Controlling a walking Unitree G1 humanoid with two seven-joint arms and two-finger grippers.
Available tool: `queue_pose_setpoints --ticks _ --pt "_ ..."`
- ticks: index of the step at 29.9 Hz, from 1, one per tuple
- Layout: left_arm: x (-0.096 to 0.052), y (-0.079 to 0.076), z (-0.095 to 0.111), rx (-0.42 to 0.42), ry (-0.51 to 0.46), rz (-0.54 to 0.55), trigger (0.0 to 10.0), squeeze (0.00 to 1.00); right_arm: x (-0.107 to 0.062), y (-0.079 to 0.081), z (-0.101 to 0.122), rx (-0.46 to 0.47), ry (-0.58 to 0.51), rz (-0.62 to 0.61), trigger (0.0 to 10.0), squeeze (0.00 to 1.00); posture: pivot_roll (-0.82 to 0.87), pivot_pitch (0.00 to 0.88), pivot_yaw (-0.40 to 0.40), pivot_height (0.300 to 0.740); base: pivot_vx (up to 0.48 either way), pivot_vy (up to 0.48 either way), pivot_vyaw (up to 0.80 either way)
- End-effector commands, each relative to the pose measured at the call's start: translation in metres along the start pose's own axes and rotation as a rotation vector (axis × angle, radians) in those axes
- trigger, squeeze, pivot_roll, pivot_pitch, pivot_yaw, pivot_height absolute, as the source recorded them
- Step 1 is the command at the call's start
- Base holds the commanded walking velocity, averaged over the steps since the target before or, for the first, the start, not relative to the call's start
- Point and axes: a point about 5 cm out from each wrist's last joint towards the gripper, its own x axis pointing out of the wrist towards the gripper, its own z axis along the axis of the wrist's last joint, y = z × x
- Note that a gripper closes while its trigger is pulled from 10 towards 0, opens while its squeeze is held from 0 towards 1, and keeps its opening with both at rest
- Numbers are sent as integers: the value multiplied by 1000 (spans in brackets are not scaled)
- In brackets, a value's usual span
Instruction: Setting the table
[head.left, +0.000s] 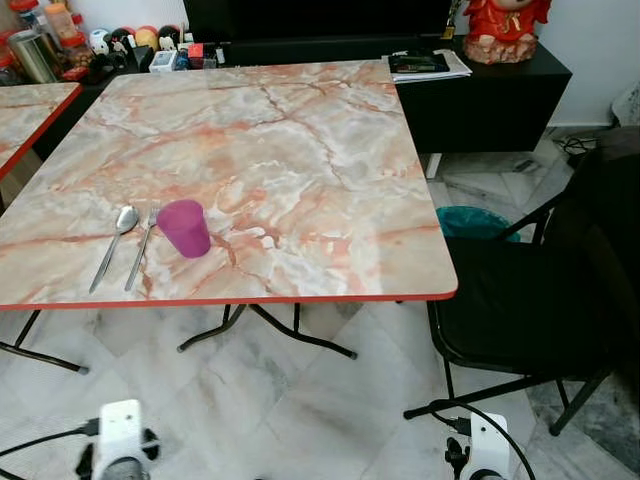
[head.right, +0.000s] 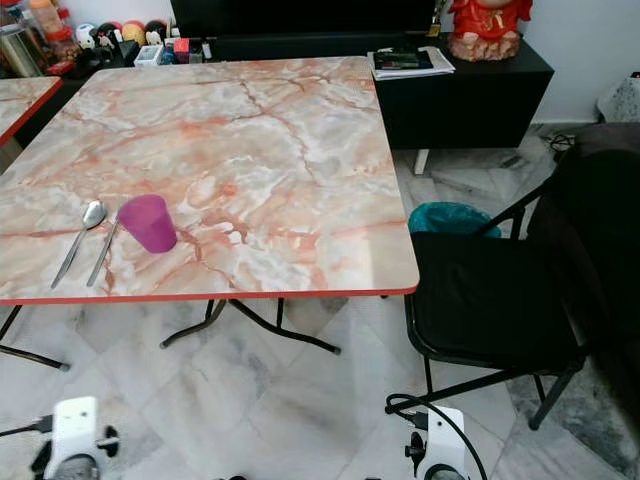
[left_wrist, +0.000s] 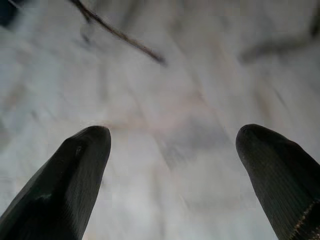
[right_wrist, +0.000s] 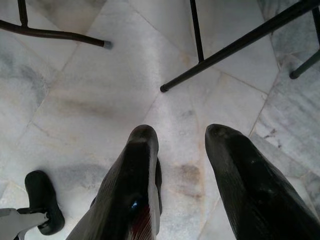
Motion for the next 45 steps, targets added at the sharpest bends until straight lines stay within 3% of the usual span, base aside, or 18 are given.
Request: queue_pose_setpoints --ticks 1,3,6,9,10,11,14,15,17,18,19,20,24,28,32,37,41,45 --pt "6 9 17 -14 -79 75 10000 0 -1 0 -4 -7 10 2 10000 0 -38 115 41 740 0 0 0" --pt "7 11 23 -18 -102 96 10000 0 -1 0 -4 -8 10 2 10000 0 -38 115 41 740 0 0 0" --pt "11 26 54 -87 -220 225 10000 0 -1 0 -3 -11 10 5 10000 0 -40 118 39 740 0 0 0" --pt "11 31 65 -105 -261 266 10000 0 -1 0 -3 -12 10 6 10000 0 -40 118 39 740 0 0 0" --pt "10 36 84 -112 -336 304 10000 0 -1 0 -3 -12 10 7 10000 0 -39 117 35 740 0 0 0" --pt "10 36 84 -112 -336 304 10000 0 -1 0 -3 -12 10 7 10000 0 -39 117 35 740 0 0 0" --pt "3 53 133 -140 -523 399 10000 0 -1 0 -3 -12 10 7 10000 0 -38 119 34 740 0 0 0" --pt "3 53 133 -140 -523 399 10000 0 -1 0 -3 -12 10 7 10000 0 -38 119 34 740 0 0 0" --pt "-7 62 180 -160 -686 424 10000 0 -1 0 -3 -14 10 9 10000 0 -33 122 32 740 0 0 0" --pt "-13 60 206 -186 -764 390 10000 0 -1 1 -3 -14 10 10 10000 0 -29 123 33 740 0 0 0" --pt "-13 60 206 -186 -764 390 10000 0 -1 1 -3 -14 10 10 10000 0 -29 123 33 740 0 0 0" --pt "-21 46 237 -230 -835 267 10000 0 -1 1 -2 -15 9 11 10000 0 -29 123 33 740 0 0 0" --pt "-28 15 260 -281 -855 27 10000 0 0 1 -2 -14 8 12 10000 0 -29 123 34 740 0 0 0" --pt "-44 -39 278 -322 -823 -311 10000 0 0 1 -1 -7 1 13 10000 0 -34 125 38 740 0 0 0" --pt "-46 -62 283 -318 -761 -415 10000 0 0 2 -1 -2 0 13 10000 0 -45 127 44 740 0 0 0" --pt "-49 -65 305 -386 -708 -455 10000 0 0 3 -1 8 -1 7 10000 0 -47 128 50 740 0 0 0" --pt "-50 -60 322 -380 -691 -456 10000 0 0 3 -1 10 -1 6 10000 0 -43 130 56 740 0 0 0" --pt "-43 -57 329 -396 -593 -461 10000 0 0 4 -1 14 -1 4 10000 0 -44 131 60 740 0 0 0"
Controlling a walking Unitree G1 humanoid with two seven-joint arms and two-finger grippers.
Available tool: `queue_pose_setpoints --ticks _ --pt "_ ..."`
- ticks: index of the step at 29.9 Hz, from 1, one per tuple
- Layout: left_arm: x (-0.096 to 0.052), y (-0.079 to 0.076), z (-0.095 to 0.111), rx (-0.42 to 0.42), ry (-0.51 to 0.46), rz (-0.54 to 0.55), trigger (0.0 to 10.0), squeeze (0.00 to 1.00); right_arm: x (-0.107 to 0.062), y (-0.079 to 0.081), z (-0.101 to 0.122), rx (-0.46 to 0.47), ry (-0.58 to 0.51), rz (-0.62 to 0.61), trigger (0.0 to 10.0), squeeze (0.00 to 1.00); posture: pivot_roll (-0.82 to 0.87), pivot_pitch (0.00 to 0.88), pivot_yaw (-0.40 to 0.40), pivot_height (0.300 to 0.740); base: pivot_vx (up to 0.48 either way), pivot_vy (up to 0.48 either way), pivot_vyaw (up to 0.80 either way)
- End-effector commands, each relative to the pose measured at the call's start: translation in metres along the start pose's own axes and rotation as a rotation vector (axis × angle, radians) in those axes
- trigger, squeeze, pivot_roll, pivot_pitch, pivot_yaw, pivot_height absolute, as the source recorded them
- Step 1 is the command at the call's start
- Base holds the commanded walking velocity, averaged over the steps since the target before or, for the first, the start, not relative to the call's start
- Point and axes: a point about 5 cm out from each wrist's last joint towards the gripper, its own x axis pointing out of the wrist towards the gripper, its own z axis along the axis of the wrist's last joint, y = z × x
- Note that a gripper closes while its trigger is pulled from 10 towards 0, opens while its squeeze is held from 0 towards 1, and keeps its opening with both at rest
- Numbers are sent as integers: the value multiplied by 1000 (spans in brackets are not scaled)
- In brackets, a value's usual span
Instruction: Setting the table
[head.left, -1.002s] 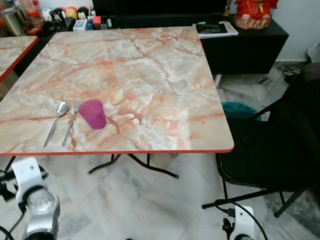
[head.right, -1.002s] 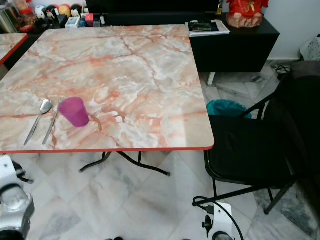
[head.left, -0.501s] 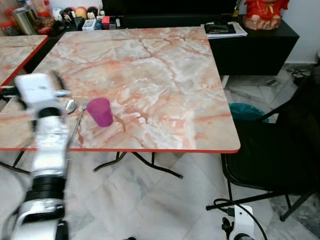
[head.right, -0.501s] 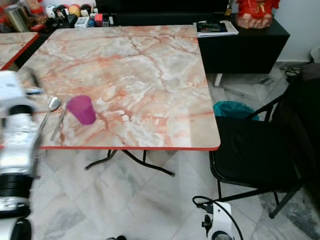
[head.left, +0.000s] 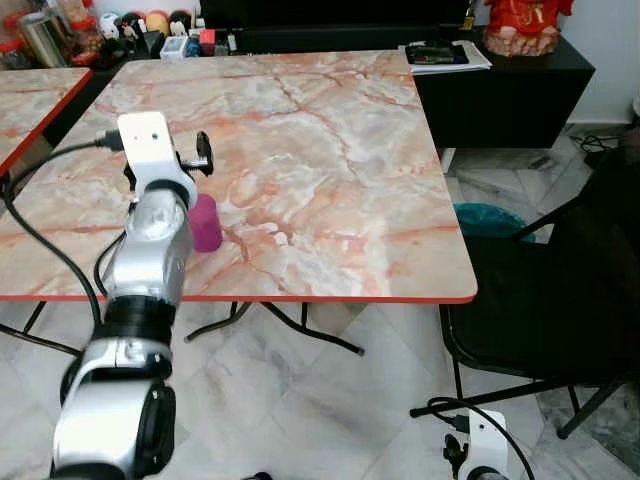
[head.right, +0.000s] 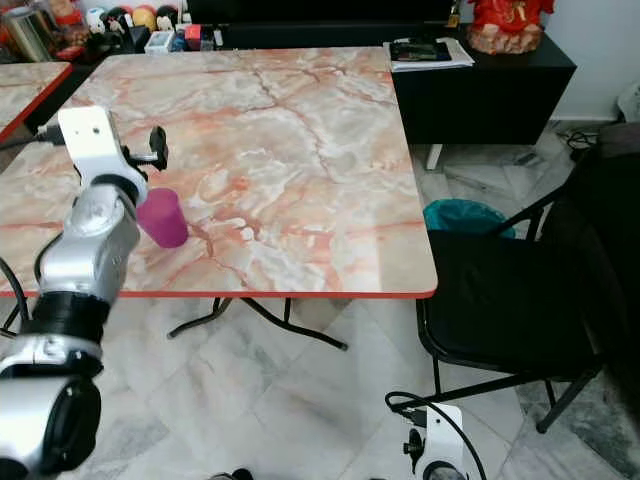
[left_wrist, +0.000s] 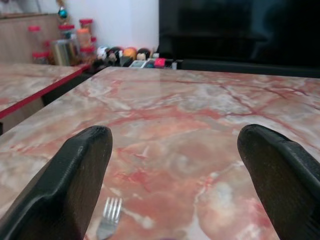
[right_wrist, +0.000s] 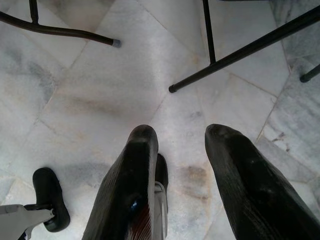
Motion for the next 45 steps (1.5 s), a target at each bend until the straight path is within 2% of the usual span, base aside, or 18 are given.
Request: queue_pose_setpoints --ticks 1,2,6,11,15,19,21,22,29,32,41,45 --pt "4 9 -7 -25 80 26 10000 145 -1 1 -3 13 9 -5 10000 0 -45 132 60 740 0 0 0" --pt "5 13 -10 -23 112 39 10000 1000 -1 1 -3 13 10 -5 10000 0 -47 135 60 740 0 0 0" --pt "5 16 -13 3 159 27 10000 1000 -1 1 -4 15 12 -8 10000 0 -49 137 60 740 0 0 0" --pt "3 19 -14 -114 222 22 10000 1000 -1 0 -3 10 13 -10 10000 0 -47 153 57 740 0 0 0" --pt "1 27 -13 -118 231 24 10000 1000 -1 0 -3 7 12 -9 10000 0 -44 156 56 740 0 0 0" --pt "0 36 -16 -147 278 53 10000 1000 -1 -1 -3 2 12 -7 10000 0 -37 166 53 740 0 0 0" --pt "-1 40 -19 -132 300 51 10000 1000 -1 -1 -3 2 12 -6 10000 0 -38 169 54 740 0 0 0" --pt "-2 43 -23 -118 325 45 10000 0 -1 -1 -3 2 13 -4 10000 0 -37 172 54 740 0 0 0" --pt "-6 49 -32 -115 375 55 10000 0 -1 0 -3 2 14 -1 10000 0 -37 178 55 740 0 0 0" --pt "-9 52 -50 -146 420 72 10000 0 0 1 -3 -2 13 4 10000 0 -41 178 55 740 0 0 0" --pt "-10 45 -50 -178 420 41 10000 0 0 1 -2 -4 13 8 10000 0 -43 183 55 740 0 0 0" --pt "-7 41 -43 -188 381 30 10000 0 0 1 -2 -2 10 9 10000 0 -48 186 55 740 0 0 0"
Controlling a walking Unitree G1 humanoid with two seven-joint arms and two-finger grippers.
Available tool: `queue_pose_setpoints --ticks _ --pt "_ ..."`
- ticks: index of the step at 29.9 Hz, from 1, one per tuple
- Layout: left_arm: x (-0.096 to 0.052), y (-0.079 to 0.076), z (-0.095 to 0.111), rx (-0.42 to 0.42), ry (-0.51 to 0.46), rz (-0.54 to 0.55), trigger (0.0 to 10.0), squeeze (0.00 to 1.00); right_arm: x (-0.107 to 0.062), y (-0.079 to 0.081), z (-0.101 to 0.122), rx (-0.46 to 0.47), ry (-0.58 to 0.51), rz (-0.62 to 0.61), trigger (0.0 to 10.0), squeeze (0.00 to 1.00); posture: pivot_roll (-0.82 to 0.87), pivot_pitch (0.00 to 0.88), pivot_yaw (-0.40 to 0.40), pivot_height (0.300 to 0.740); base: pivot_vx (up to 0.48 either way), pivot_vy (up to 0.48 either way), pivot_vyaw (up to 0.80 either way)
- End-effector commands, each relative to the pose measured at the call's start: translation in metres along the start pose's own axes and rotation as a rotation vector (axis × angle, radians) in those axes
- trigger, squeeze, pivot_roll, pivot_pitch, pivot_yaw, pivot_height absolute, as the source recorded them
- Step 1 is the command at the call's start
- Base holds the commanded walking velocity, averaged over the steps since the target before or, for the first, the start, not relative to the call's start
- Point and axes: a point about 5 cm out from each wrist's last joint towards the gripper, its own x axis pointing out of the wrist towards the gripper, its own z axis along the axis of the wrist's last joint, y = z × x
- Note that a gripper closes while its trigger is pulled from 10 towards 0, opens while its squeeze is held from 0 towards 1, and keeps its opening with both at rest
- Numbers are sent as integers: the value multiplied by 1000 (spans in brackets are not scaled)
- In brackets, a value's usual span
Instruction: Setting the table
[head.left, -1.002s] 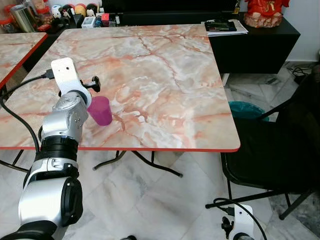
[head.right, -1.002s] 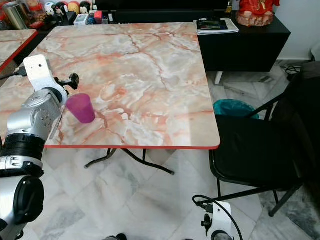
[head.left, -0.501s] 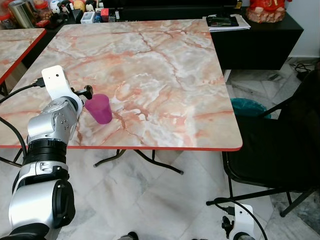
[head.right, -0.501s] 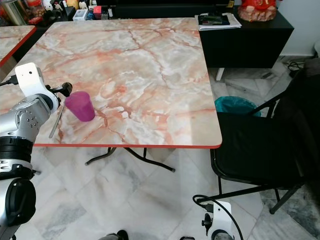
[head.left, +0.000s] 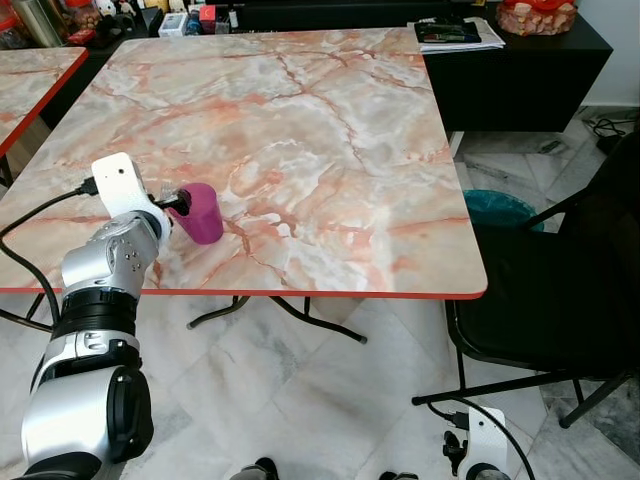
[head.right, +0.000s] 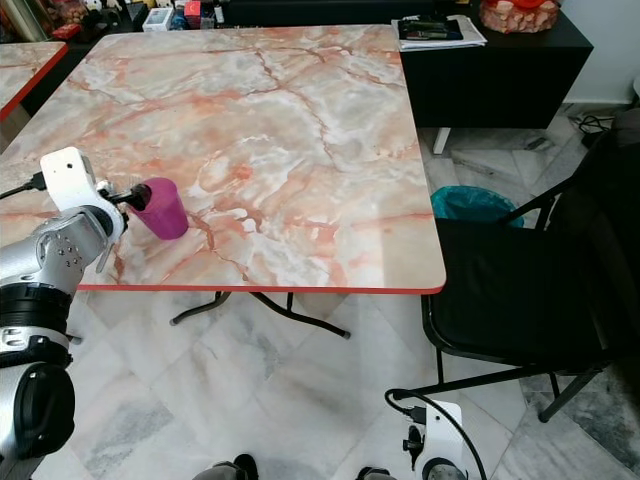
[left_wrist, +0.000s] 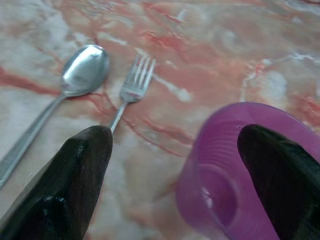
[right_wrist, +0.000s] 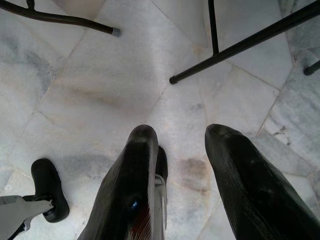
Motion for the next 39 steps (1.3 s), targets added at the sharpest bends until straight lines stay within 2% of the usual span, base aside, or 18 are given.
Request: queue_pose_setpoints --ticks 1,11,12,13,14,39 --pt "-2 1 10 3 -35 0 10000 0 -1 1 -5 1 17 2 10000 0 -44 187 55 740 0 0 0" --pt "-1 4 12 23 -34 48 10000 0 -1 1 -4 3 15 2 10000 0 -47 190 58 740 0 0 0" --pt "-1 4 11 30 -32 44 863 0 -1 1 -4 5 15 2 10000 0 -47 191 59 740 0 0 0" --pt "-1 4 11 30 -32 44 863 0 -1 1 -4 5 15 2 10000 0 -47 191 59 740 0 0 0" --pt "-1 3 9 31 -27 42 0 0 -1 1 -4 6 14 1 10000 0 -47 190 58 740 0 0 0" --pt "-1 5 4 22 -18 49 0 0 -1 1 -3 5 12 -3 10000 0 -49 193 58 740 0 0 0"
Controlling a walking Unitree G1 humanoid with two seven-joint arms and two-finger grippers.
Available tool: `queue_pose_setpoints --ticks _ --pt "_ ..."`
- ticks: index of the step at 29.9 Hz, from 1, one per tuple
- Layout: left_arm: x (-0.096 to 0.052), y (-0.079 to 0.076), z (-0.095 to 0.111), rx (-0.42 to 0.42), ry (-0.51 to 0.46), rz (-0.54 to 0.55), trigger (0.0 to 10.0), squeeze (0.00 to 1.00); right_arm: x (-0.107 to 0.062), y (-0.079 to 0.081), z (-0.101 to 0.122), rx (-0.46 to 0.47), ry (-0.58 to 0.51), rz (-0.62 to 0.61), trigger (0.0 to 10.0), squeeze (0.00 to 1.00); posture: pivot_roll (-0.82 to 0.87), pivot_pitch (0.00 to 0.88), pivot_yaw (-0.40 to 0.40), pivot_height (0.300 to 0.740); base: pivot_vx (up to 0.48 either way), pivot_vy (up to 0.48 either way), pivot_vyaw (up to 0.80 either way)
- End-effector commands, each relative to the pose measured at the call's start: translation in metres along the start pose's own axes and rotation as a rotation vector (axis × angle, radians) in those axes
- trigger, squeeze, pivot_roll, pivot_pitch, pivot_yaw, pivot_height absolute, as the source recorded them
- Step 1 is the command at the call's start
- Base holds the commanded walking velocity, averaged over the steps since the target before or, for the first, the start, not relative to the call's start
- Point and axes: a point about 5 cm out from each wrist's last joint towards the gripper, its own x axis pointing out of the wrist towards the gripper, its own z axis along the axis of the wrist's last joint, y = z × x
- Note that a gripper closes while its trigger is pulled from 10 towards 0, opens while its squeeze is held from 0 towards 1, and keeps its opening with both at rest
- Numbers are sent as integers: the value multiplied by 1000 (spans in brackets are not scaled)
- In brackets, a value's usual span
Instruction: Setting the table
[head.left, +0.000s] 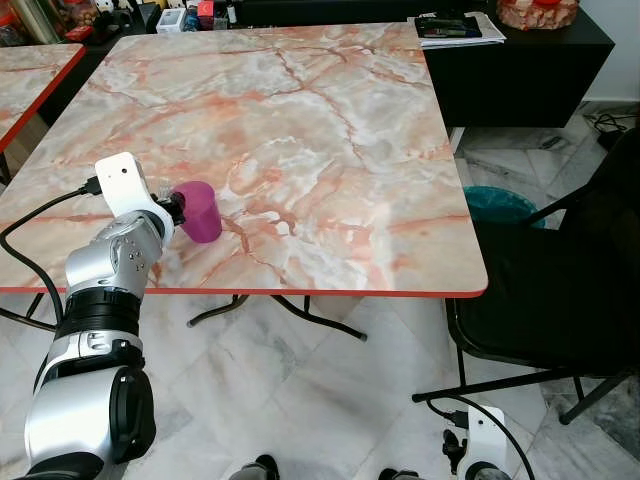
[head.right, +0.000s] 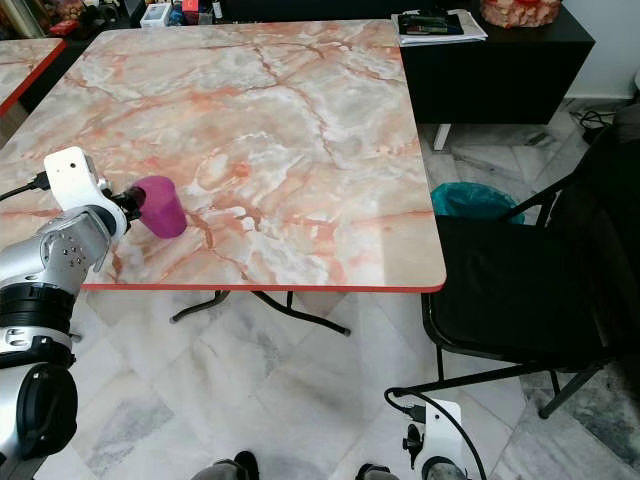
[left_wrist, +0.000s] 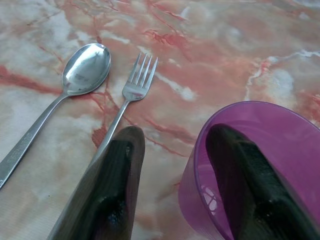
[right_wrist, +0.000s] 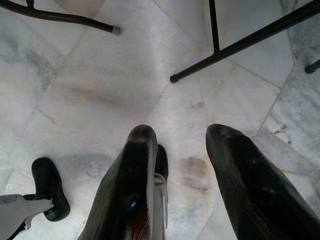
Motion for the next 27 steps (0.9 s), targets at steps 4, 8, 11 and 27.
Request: queue_pose_setpoints --ticks 4,8,11,27 --pt "0 4 4 11 -15 23 0 0 -1 1 -5 5 15 -3 10000 0 -50 193 59 740 0 0 0" --pt "0 4 4 11 -14 22 0 0 -1 1 -5 5 15 -3 10000 0 -50 192 59 740 0 0 0" --pt "0 4 4 10 -13 21 0 0 -1 1 -5 6 15 -4 10000 0 -50 192 59 740 0 0 0" --pt "0 2 2 -6 -26 14 0 0 -1 1 -5 6 16 -5 10000 0 -51 188 58 740 0 0 0"
